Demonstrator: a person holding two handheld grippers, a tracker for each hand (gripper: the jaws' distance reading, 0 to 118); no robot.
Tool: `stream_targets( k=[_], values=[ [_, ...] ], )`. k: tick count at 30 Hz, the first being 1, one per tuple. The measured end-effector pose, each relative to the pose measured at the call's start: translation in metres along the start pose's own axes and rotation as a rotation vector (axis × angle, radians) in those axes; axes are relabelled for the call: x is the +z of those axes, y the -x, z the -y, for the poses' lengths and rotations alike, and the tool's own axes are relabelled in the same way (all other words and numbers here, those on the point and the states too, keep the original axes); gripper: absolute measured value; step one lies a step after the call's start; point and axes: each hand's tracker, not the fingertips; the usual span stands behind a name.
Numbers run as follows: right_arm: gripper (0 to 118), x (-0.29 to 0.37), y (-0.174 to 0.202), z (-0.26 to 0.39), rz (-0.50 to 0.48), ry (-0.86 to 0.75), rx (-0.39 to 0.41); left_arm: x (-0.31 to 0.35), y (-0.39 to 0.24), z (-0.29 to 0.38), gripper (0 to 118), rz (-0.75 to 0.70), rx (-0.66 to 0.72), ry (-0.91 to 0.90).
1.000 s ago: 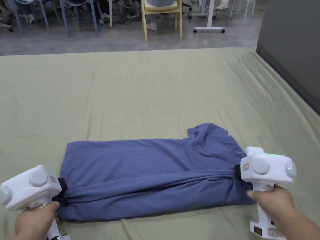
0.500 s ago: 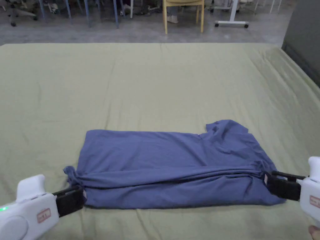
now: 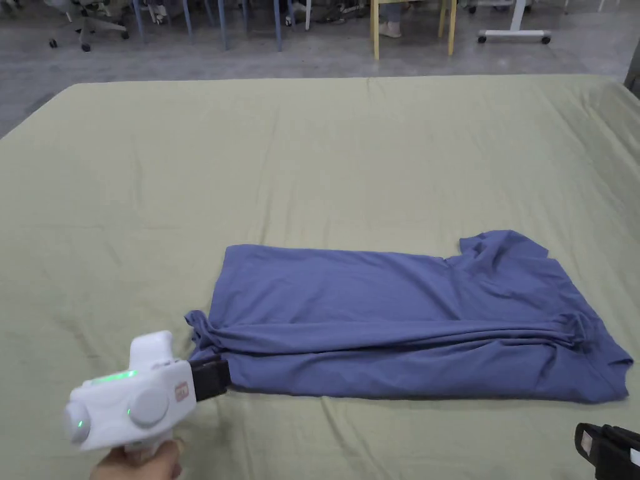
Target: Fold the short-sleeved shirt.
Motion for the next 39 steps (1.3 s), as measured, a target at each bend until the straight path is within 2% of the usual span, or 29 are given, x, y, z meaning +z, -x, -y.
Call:
stream_targets(
  k=[2, 4, 6, 7, 8, 9, 10, 12, 13, 14, 16, 17, 18, 19, 20, 21, 22, 23, 25, 26, 28, 29, 30, 31, 32, 33, 34, 37, 39],
  values=[
    [2, 0.003, -0.002, -0.004, 0.006, 0.0, -0.008, -0.011, -0.018, -0.026, 118, -0.012, -0.065, 0.092],
    [2, 0.003, -0.005, -0.004, 0.025, 0.007, -0.006, -0.033, -0.034, -0.032, 118, -0.085, -0.159, 0.166],
    [2, 0.003, -0.008, -0.004, 0.054, 0.015, 0.008, -0.053, -0.036, -0.026, 115, -0.085, -0.2, 0.2],
    [2, 0.0, -0.014, -0.004, 0.074, 0.018, 0.01, -0.049, -0.036, -0.029, 97, -0.053, -0.171, 0.181],
    [2, -0.001, -0.017, -0.005, 0.097, 0.024, 0.011, -0.042, -0.037, -0.032, 45, 0.007, -0.128, 0.147],
    [2, -0.004, -0.021, -0.007, 0.105, 0.029, 0.01, -0.008, -0.045, -0.032, 24, 0.086, -0.08, 0.098],
    [2, -0.009, -0.026, -0.011, 0.106, 0.037, 0.015, 0.003, -0.055, -0.031, 5, -0.027, -0.111, 0.08],
    [2, -0.023, -0.033, -0.022, 0.136, 0.06, 0.056, 0.017, -0.065, -0.03, 5, 0.115, -0.131, 0.08],
    [2, -0.031, -0.035, -0.031, 0.139, 0.064, 0.079, 0.01, -0.057, -0.034, 5, 0.126, -0.11, 0.105],
    [10, -0.04, -0.038, -0.041, 0.118, 0.064, 0.096, 0.007, -0.053, -0.038, 5, 0.115, -0.138, 0.103],
    [86, -0.063, -0.045, -0.06, 0.117, 0.067, 0.096, 0.009, -0.047, -0.042, 5, 0.118, -0.131, 0.096],
    [103, -0.077, -0.048, -0.071, 0.137, 0.085, 0.089, 0.012, -0.045, -0.039, 5, 0.133, -0.101, 0.082],
    [103, -0.093, -0.052, -0.076, 0.174, 0.121, 0.067, 0.012, -0.042, -0.039, 5, 0.139, -0.084, 0.088],
    [118, -0.113, -0.059, -0.078, 0.153, 0.03, 0.073, 0.012, -0.039, -0.04, 5, 0.138, -0.076, 0.092],
    [112, -0.134, -0.063, -0.081, 0.154, 0.065, 0.074, 0.013, -0.037, -0.041, 5, 0.137, -0.077, 0.093],
    [114, -0.153, -0.067, -0.081, 0.164, 0.101, 0.058, 0.014, -0.038, -0.039, 5, 0.129, -0.082, 0.088],
    [117, -0.174, -0.071, -0.079, 0.217, 0.181, 0.039, 0.014, -0.037, -0.039, 5, 0.13, -0.082, 0.092],
    [118, -0.15, -0.068, -0.091, 0.239, 0.22, 0.038, 0.014, -0.037, -0.039, 5, 0.13, -0.083, 0.097],
    [116, -0.156, -0.069, -0.087, 0.211, 0.283, 0.005, 0.015, -0.039, -0.037, 5, 0.127, -0.086, 0.097],
    [104, -0.155, -0.067, -0.086, 0.196, 0.298, -0.006, 0.015, -0.039, -0.037, 5, 0.127, -0.085, 0.098],
    [93, -0.156, -0.063, -0.081, 0.227, 0.228, 0.064, 0.015, -0.037, -0.037, 5, 0.13, -0.074, 0.096],
    [53, -0.15, -0.063, -0.082, 0.179, 0.219, 0.071, 0.015, -0.036, -0.038, 5, 0.133, -0.071, 0.098],
    [22, -0.144, -0.064, -0.084, 0.105, 0.223, 0.059, 0.016, -0.035, -0.039, 5, 0.136, -0.071, 0.1],
    [17, -0.133, -0.054, -0.084, 0.086, 0.221, 0.053, 0.017, -0.033, -0.04, 5, 0.139, -0.072, 0.101],
    [16, -0.125, -0.05, -0.085, 0.139, 0.213, 0.093, 0.02, -0.031, -0.041, 5, 0.141, -0.073, 0.1],
    [16, -0.117, -0.048, -0.086, 0.133, 0.209, 0.127, 0.024, -0.031, -0.041, 5, 0.144, -0.074, 0.096],
    [15, -0.106, -0.049, -0.087, 0.106, 0.19, 0.122, 0.028, -0.028, -0.041, 5, 0.154, -0.068, 0.092],
    [15, -0.085, -0.061, -0.09, 0.05, 0.181, -0.017, 0.04, -0.018, -0.038, 5, 0.183, -0.051, 0.092],
    [14, -0.068, -0.065, -0.083, 0.033, 0.191, -0.069, 0.049, -0.013, -0.034, 5, 0.183, -0.06, 0.103]
  ],
)
